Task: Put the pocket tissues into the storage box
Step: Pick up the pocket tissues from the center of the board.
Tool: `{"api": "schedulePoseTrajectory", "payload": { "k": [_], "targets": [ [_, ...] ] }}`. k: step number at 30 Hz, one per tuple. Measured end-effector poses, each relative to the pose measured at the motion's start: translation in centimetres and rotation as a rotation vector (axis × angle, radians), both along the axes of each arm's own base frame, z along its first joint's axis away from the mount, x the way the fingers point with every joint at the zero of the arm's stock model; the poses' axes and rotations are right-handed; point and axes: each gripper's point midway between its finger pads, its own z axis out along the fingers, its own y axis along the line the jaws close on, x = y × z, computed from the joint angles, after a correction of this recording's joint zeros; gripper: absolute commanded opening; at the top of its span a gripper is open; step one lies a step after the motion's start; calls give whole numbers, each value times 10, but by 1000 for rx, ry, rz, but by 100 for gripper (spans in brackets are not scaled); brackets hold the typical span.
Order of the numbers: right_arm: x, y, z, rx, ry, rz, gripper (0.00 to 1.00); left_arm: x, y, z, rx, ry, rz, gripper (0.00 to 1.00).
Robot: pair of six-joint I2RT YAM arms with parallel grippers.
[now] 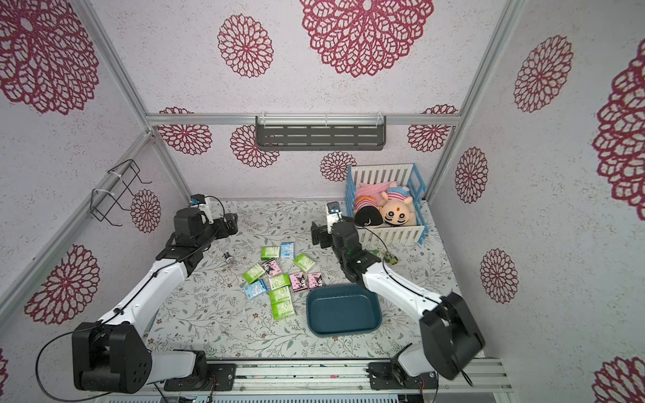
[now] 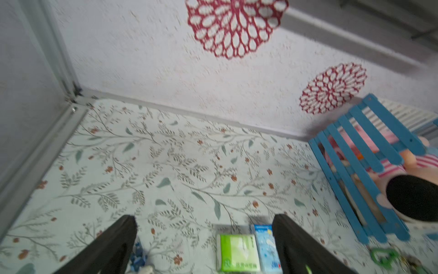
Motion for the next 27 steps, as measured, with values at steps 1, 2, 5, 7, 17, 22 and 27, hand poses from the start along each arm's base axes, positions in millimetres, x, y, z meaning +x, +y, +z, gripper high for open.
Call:
{"api": "schedulePoseTrajectory", "payload": {
  "k": [1,2,5,7,17,22,27],
  "targets": [
    [3,13,-16,-14,60,30,90,-3,-6,-8,-6,31,-21,97],
    [6,26,-32,-31,119,61,88,-6,-11,-14,-9,55,-35,97],
    [12,54,-78,-82,287,130,82,-11,-19,-21,-21,91,-65,97],
    [15,63,-105,-115,380,156,82,-13,-21,-22,-26,99,-71,97],
    [-12,68,-162,-203,622,220,81,-14,-26,-23,-51,107,-89,97],
    [-15,72,-165,-207,636,239,81,-15,-27,-23,-47,107,-92,97],
    [-16,74,-188,-235,677,234,80,-15,-27,-24,-47,113,-92,97]
  ]
}}
